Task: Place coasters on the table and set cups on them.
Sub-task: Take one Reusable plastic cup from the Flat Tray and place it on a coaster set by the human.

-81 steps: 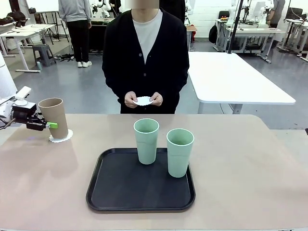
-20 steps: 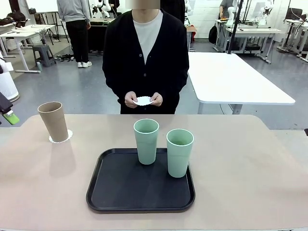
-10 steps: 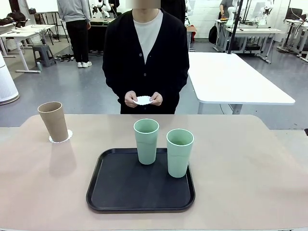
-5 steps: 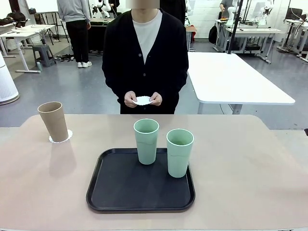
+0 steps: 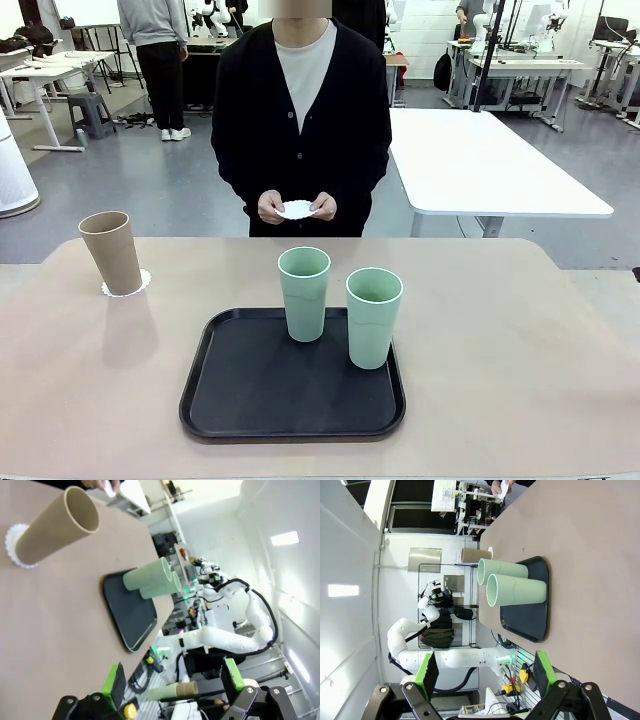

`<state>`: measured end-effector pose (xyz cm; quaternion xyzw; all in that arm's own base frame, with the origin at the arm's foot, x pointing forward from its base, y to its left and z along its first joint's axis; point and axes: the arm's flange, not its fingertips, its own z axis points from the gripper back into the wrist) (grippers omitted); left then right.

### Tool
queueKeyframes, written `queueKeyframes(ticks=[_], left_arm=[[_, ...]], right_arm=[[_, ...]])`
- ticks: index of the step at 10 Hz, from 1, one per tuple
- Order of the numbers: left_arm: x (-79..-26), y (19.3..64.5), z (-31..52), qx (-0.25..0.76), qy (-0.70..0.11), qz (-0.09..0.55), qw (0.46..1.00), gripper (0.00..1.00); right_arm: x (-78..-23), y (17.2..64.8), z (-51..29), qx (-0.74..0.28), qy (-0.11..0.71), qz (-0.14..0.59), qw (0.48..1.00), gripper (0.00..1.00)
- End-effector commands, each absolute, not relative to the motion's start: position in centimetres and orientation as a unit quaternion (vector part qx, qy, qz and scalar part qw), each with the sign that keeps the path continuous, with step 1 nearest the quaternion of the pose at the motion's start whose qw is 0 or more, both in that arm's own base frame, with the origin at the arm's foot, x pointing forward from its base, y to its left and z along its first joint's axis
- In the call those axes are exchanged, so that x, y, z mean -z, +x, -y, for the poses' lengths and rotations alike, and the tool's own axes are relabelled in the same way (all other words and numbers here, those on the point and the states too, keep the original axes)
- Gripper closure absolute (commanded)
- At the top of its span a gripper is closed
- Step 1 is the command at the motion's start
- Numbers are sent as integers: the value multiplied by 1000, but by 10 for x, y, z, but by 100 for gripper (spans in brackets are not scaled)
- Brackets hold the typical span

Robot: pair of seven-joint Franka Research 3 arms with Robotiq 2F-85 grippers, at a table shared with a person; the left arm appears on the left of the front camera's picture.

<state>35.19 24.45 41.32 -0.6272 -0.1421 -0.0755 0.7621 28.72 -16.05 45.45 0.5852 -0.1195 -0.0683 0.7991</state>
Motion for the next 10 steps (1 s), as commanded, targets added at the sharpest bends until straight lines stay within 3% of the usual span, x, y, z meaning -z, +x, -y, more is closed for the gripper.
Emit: queueKeyframes(ticks=[1,10], left_arm=[[-413,350,-248,71,-626,147,763,0],[-413,350,-248,71,-626,147,763,0]], right_arm=[[-455,287,160,65,591,124,795,0],[-455,287,160,65,591,124,795,0]])
